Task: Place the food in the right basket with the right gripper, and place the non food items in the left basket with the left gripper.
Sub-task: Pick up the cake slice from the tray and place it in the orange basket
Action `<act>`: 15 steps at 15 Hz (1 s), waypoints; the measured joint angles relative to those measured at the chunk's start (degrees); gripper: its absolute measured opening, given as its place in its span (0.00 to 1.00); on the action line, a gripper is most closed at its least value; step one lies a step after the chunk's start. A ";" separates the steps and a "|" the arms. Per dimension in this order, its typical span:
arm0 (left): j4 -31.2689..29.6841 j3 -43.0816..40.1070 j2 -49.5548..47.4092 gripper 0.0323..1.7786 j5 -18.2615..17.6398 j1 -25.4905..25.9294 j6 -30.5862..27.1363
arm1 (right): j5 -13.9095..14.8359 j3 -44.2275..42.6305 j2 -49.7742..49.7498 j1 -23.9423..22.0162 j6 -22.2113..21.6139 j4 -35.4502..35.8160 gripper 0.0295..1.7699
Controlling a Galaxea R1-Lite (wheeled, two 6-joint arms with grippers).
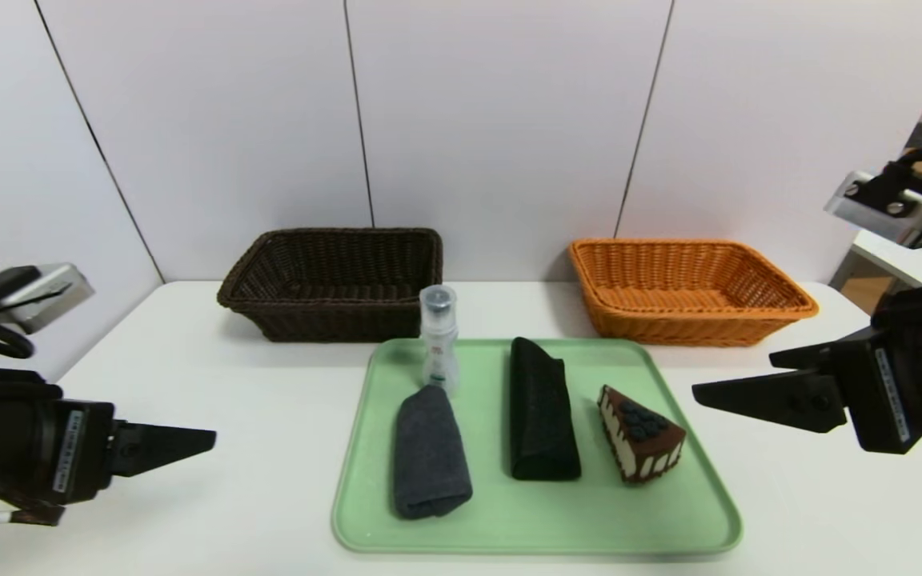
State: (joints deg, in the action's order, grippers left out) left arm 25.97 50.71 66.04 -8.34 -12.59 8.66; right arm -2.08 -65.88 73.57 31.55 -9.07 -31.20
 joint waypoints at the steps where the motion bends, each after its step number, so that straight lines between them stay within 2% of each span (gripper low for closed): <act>1: -2.02 -1.05 1.88 0.95 0.13 -2.36 1.26 | 0.02 0.00 1.12 0.00 0.09 0.00 0.96; 4: -3.56 -1.27 5.95 0.95 0.46 -7.98 3.91 | 0.02 0.20 3.90 0.00 -0.11 0.00 0.96; 10: -3.40 0.37 9.98 0.95 1.58 -14.85 8.34 | 0.40 0.00 7.88 -0.88 1.06 -2.60 0.96; 15: -3.06 0.00 9.65 0.95 1.60 -16.81 9.69 | 0.52 -2.26 11.92 -2.23 2.13 -9.87 0.96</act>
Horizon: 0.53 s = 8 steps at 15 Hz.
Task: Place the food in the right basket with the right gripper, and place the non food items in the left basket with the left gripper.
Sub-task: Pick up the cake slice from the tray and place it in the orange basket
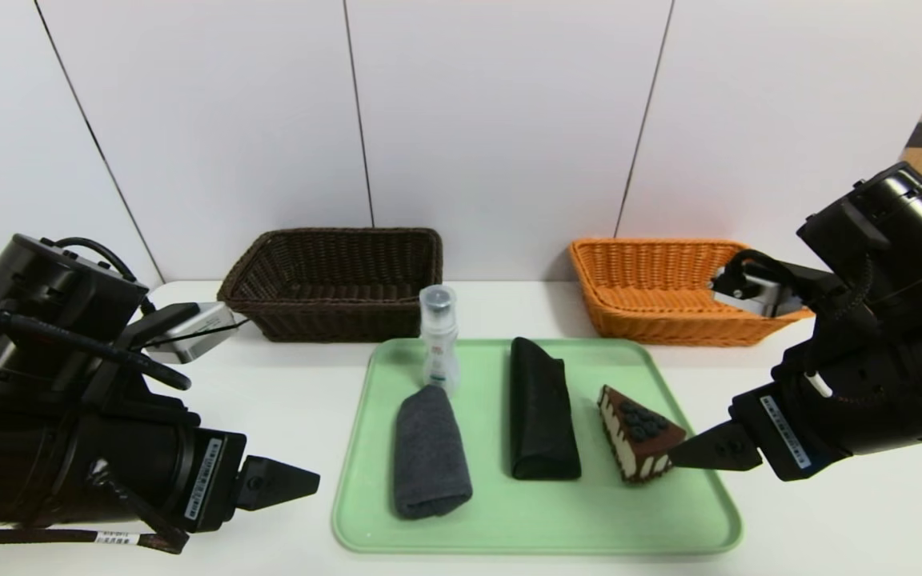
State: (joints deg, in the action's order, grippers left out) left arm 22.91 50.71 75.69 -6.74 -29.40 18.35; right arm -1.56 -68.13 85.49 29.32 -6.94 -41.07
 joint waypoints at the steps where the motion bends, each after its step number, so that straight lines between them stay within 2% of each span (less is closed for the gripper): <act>1: 0.00 -0.24 -0.23 0.95 0.00 -0.06 0.04 | -0.06 -0.57 0.74 -0.30 0.20 -0.82 0.96; 4: -0.11 -0.66 -1.02 0.95 0.00 -0.13 -0.11 | -0.11 -3.04 3.51 -1.23 2.61 -0.93 0.96; 8: -0.17 -0.83 -1.13 0.95 0.00 -0.13 -0.05 | -0.12 -7.41 9.16 -1.93 3.13 -0.52 0.96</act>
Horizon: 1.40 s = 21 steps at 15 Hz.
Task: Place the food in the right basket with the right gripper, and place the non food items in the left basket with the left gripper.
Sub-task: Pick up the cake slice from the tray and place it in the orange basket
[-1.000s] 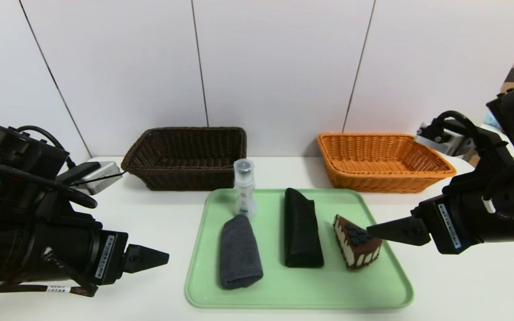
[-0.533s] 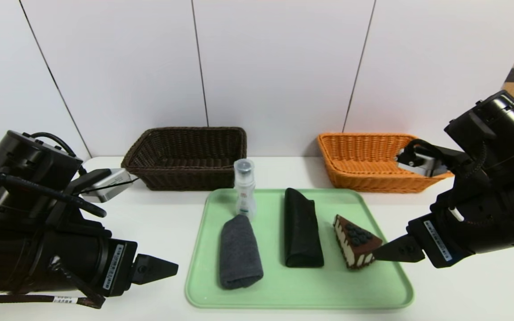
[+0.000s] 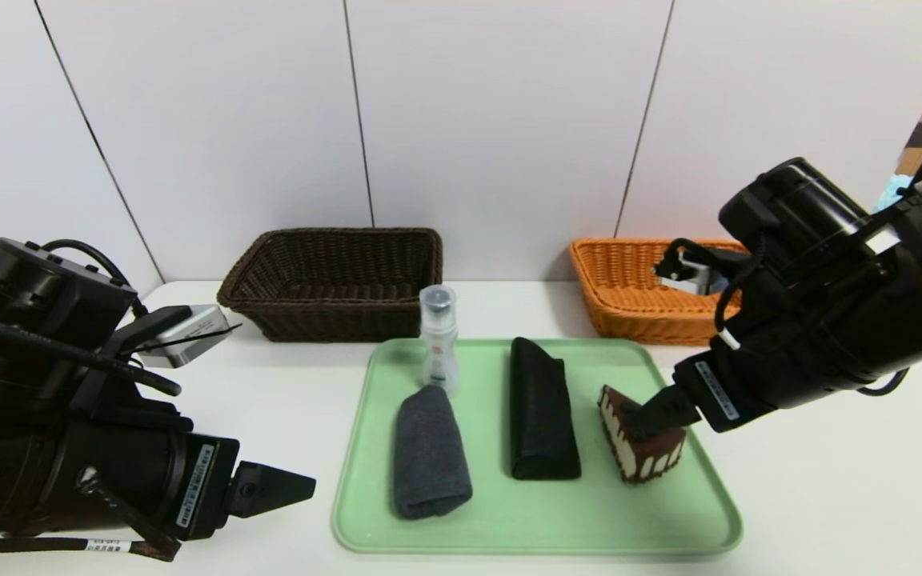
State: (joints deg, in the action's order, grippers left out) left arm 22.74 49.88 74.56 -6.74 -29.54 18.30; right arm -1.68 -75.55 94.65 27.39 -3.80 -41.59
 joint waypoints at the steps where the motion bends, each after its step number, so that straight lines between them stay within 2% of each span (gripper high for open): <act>1: -0.09 0.02 0.02 0.95 0.00 -0.01 0.02 | -0.02 -0.83 1.74 -0.27 0.06 0.11 0.96; 9: -0.28 0.39 0.46 0.95 0.00 0.00 -0.11 | 0.00 -2.49 11.52 -2.23 2.93 3.15 0.96; 19: -0.11 0.44 -0.15 0.95 0.05 0.00 -0.15 | 0.12 1.73 13.26 -1.33 2.88 2.86 0.96; 20: -0.11 0.41 -0.22 0.95 0.05 0.00 -0.17 | 0.15 1.84 13.04 -1.27 2.86 2.90 0.90; 21: -0.09 0.41 -0.28 0.95 0.10 -0.01 -0.15 | 0.20 1.88 12.80 -1.24 2.86 2.95 0.79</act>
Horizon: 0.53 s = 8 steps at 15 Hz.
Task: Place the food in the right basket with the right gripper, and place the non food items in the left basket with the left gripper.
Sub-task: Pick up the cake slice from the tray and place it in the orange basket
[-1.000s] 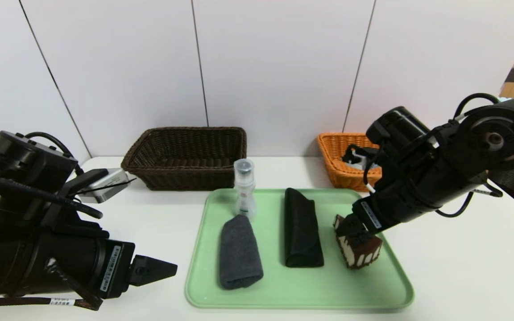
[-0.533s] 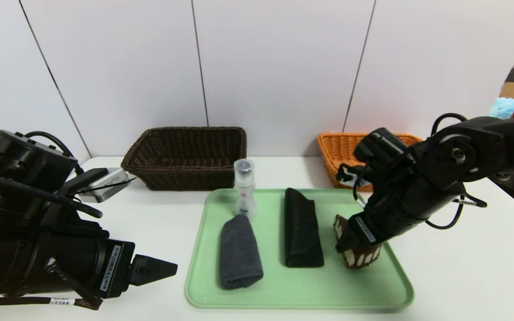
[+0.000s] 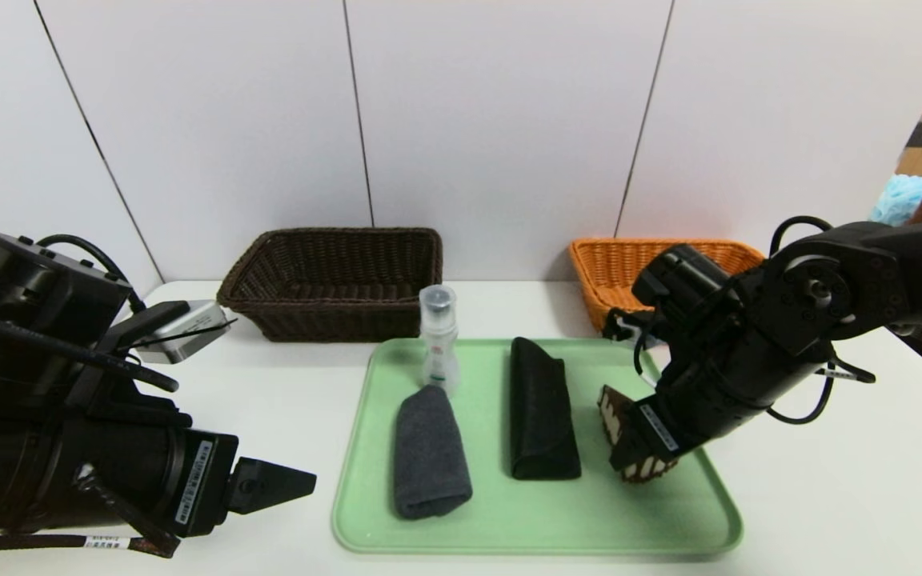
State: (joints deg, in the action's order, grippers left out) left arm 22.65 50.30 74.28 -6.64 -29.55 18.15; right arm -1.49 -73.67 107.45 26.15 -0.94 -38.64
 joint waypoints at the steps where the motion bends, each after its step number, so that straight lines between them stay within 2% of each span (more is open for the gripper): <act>1: 0.00 0.06 -0.07 0.95 0.00 -0.02 0.00 | -0.02 0.27 -0.30 0.02 0.12 -0.05 0.71; 3: -0.02 0.11 -0.29 0.95 -0.02 -0.10 0.00 | -0.05 1.12 -1.48 0.17 1.15 -0.02 0.56; 5: -0.07 0.13 -0.44 0.95 0.00 -0.07 0.01 | -0.05 1.76 -2.68 0.44 1.34 -0.05 0.47; 8: -0.02 0.33 -0.71 0.95 -0.05 -0.07 -0.07 | -0.05 2.95 -4.45 0.78 1.43 -0.16 0.43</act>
State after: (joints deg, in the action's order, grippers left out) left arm 22.63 50.63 73.57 -6.69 -29.62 18.08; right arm -1.54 -70.72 103.00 26.93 0.49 -38.80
